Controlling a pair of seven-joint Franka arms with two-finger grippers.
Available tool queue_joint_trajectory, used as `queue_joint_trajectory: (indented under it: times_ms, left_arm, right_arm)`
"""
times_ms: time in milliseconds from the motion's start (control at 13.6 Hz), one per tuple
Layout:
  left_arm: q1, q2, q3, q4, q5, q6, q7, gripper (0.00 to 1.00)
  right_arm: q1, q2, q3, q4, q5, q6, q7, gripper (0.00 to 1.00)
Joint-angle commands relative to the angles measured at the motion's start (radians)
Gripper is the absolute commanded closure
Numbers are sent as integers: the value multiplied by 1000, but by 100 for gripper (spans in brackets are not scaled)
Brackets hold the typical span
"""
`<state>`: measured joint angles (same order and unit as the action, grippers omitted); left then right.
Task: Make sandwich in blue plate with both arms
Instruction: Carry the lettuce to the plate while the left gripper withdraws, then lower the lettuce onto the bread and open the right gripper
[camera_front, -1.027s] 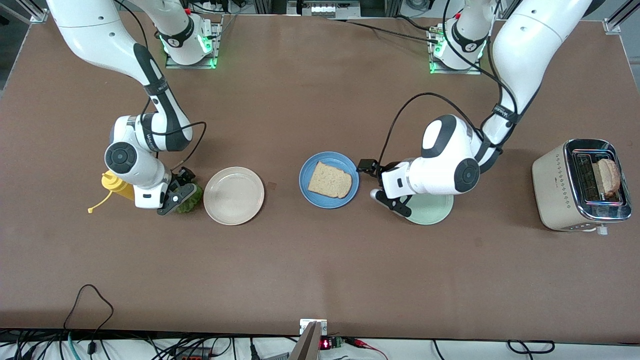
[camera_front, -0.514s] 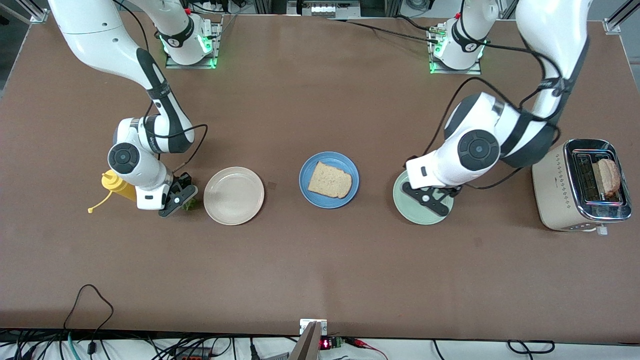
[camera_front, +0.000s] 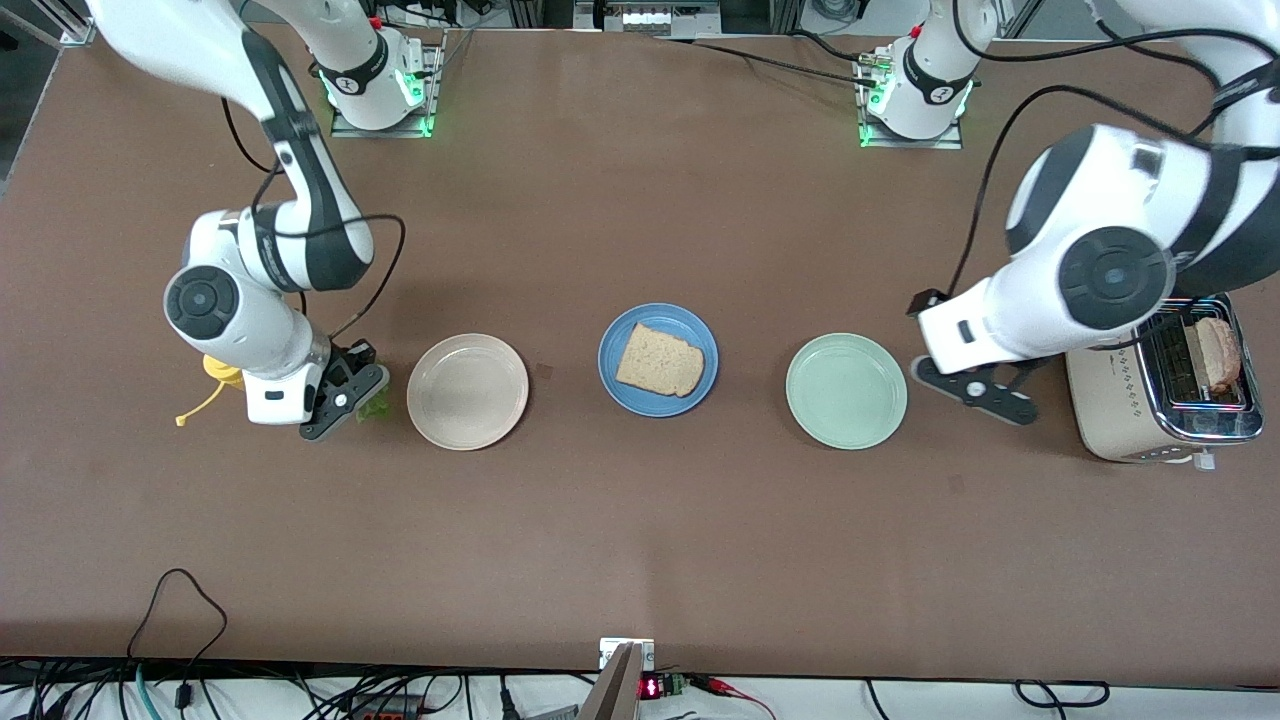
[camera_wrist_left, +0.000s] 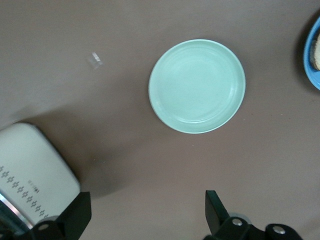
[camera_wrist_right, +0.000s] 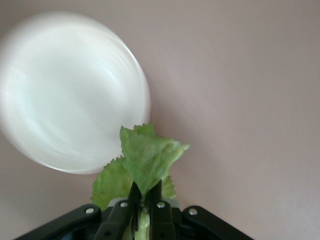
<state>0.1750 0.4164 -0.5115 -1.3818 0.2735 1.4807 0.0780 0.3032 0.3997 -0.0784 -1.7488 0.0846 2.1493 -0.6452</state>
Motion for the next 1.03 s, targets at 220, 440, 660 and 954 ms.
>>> queue_joint_trajectory:
  times_ms: [220, 440, 660, 954]
  left_arm:
    - [58, -145, 80, -9, -85, -25, -29, 0]
    - [-122, -241, 393, -78, -276, 25, -90, 0]
    - [-207, -408, 510, -300, -281, 259, -90, 0]
    - [-203, -430, 508, -341, -277, 273, -78, 0]
  right_arm:
    - [147, 214, 78, 314, 133, -65, -31, 100]
    - [246, 306, 78, 408, 116, -22, -65, 100]
    - [325, 372, 77, 460, 110, 46, -103, 100]
    - [447, 432, 75, 480, 34, 125, -106, 100]
